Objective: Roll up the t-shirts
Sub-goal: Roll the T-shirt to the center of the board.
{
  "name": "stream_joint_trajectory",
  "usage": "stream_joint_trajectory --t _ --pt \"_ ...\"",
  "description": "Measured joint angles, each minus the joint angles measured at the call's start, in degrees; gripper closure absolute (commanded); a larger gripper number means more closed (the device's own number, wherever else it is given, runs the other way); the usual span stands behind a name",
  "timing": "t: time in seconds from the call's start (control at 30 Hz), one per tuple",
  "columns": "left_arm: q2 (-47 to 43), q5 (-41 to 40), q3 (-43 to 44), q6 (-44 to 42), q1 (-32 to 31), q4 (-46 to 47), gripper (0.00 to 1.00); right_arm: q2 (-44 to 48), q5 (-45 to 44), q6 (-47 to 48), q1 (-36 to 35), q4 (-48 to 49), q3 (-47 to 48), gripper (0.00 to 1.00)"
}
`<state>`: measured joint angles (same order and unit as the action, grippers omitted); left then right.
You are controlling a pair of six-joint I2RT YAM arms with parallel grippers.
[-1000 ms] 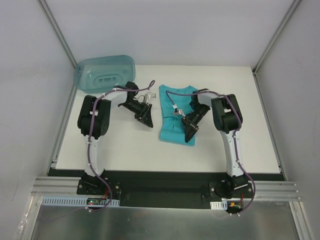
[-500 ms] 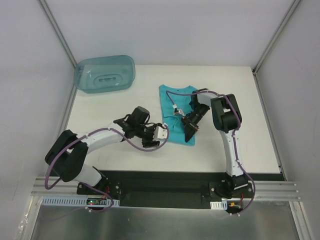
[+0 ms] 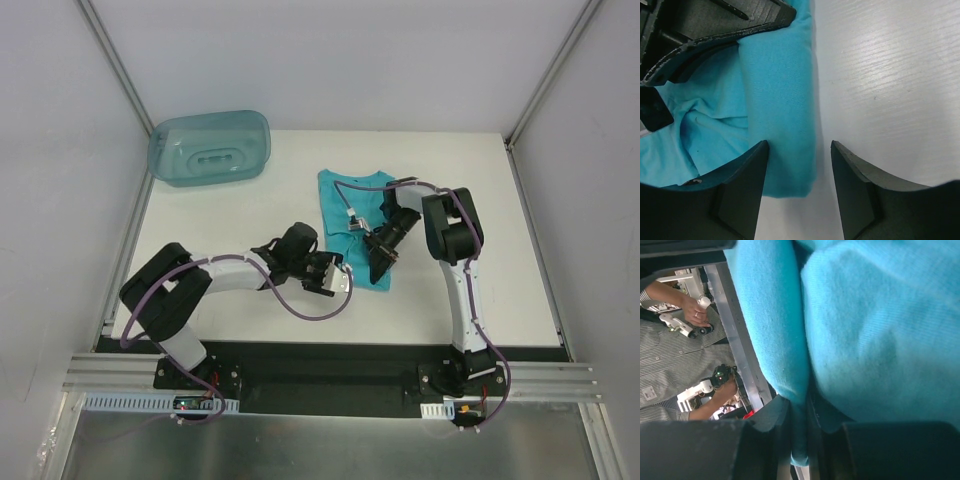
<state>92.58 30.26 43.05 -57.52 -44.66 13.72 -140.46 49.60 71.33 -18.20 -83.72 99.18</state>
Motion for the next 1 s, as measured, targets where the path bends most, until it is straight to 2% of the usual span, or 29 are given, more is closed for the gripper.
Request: stream_joint_trajectory --t 0.1,0.2,0.33,0.4,0.43,0.6,0.73,0.83,0.9,0.97,1.0 --pt "2.58 -0.83 1.22 -1.64 -0.17 0.11 0.56 -0.13 0.33 -0.13 0.33 -0.04 0.00 0.82" --pt "4.90 -1.66 2.80 -3.82 -0.44 -0.26 0.71 -0.20 0.63 -0.33 0.61 -0.11 0.04 0.71" --pt "7.28 -2.34 6.84 -5.27 -0.72 -3.89 0.85 -0.20 2.03 -0.63 1.29 -1.46 0.04 0.52" --pt "8.02 -1.79 9.62 -4.79 -0.57 -7.28 0.90 0.37 2.82 -0.63 2.32 -2.05 0.04 0.46" --pt "8.46 -0.96 11.37 -4.44 -0.20 -9.77 0.91 1.03 3.06 -0.50 3.06 -1.88 0.07 0.36" --pt "10.16 4.59 18.47 0.22 1.64 -19.65 0.95 8.98 1.55 0.37 9.57 3.69 2.45 0.34" --pt "13.92 11.34 24.92 6.73 4.52 -27.28 0.98 23.28 0.52 -0.35 16.70 9.60 -2.67 0.33" --pt "18.34 16.81 30.42 12.37 7.02 -31.69 0.99 45.05 -4.02 -1.16 19.78 21.00 -21.62 0.28" --pt "20.74 19.80 33.29 15.67 8.26 -33.77 0.99 60.35 -7.50 -1.25 17.31 29.33 -34.27 0.27" --pt "23.32 23.45 36.61 19.58 9.68 -35.63 0.99 74.53 -10.75 -0.48 11.04 39.39 -47.28 0.27" --pt "24.02 24.37 37.46 20.76 10.05 -35.98 0.99 77.68 -11.52 -0.22 8.70 41.44 -50.45 0.27"
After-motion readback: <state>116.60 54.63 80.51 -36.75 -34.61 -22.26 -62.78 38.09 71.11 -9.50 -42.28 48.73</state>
